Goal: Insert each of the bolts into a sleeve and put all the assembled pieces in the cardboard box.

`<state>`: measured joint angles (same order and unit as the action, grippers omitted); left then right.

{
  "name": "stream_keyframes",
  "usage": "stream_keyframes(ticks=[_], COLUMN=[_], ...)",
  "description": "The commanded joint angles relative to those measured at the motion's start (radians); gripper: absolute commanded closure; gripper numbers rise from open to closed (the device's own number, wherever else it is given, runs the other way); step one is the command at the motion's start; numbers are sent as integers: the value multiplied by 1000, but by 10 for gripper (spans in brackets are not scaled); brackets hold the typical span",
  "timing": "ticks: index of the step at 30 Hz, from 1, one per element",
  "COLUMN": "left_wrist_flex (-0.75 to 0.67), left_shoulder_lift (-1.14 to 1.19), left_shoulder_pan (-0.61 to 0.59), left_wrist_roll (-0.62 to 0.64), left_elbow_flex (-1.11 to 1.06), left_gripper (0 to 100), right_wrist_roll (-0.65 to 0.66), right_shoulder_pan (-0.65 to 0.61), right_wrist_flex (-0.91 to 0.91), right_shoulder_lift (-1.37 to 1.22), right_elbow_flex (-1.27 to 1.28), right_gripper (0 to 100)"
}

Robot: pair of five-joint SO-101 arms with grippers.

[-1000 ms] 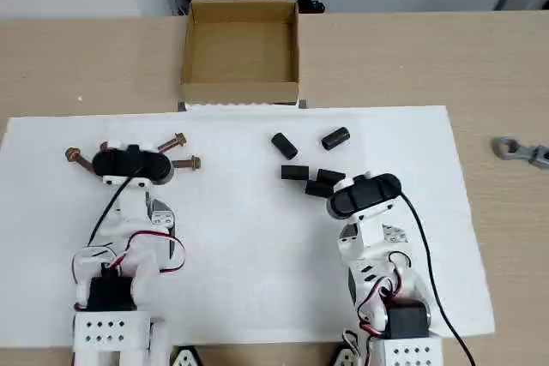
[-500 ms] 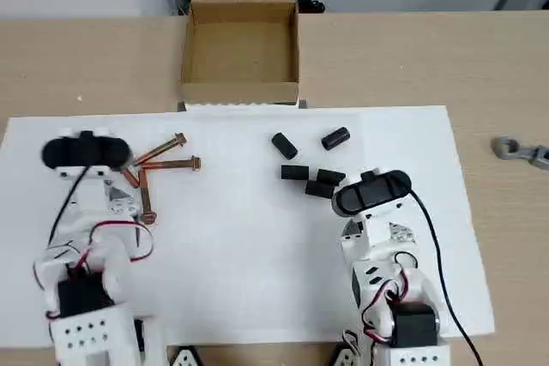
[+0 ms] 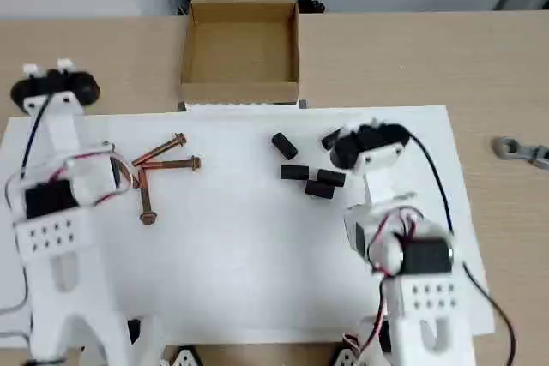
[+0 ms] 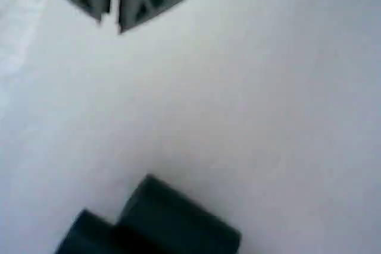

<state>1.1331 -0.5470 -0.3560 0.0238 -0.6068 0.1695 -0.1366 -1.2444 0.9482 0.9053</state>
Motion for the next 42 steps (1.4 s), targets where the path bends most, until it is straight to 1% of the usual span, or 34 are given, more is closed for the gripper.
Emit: stream_keyframes(ticks=[1, 4, 9, 12, 15, 21, 26, 29, 36, 42], left_wrist_flex=[29, 83, 272, 396, 468, 483, 485, 477, 437, 436], left_shoulder_lift=[115, 249, 517, 666, 779, 872, 933, 968, 1017, 987], left_shoulder_pan=[-25, -61, -126, -141, -141, -152, -222, -244, -216, -210], left_wrist_roll=[68, 155, 267, 308, 362, 393, 396, 393, 402, 443], left_elbow_flex=[151, 282, 513, 654, 779, 932, 974, 978, 978, 1018], left_gripper=[995, 995, 995, 980, 934, 934, 932, 932, 931, 927], right_wrist_roll=[-12, -6, -5, 38, 61, 64, 66, 66, 66, 66], right_shoulder_pan=[-59, -125, -234, -240, -243, -246, -248, -248, -248, -248], right_wrist_flex=[-61, -101, -179, -208, -248, -295, -305, -303, -303, -303], right_shoulder_lift=[-168, -283, -455, -565, -657, -769, -802, -803, -805, -805], right_elbow_flex=[-192, -308, -483, -582, -655, -775, -798, -798, -798, -793], right_gripper=[995, 995, 992, 991, 991, 991, 991, 991, 991, 991])
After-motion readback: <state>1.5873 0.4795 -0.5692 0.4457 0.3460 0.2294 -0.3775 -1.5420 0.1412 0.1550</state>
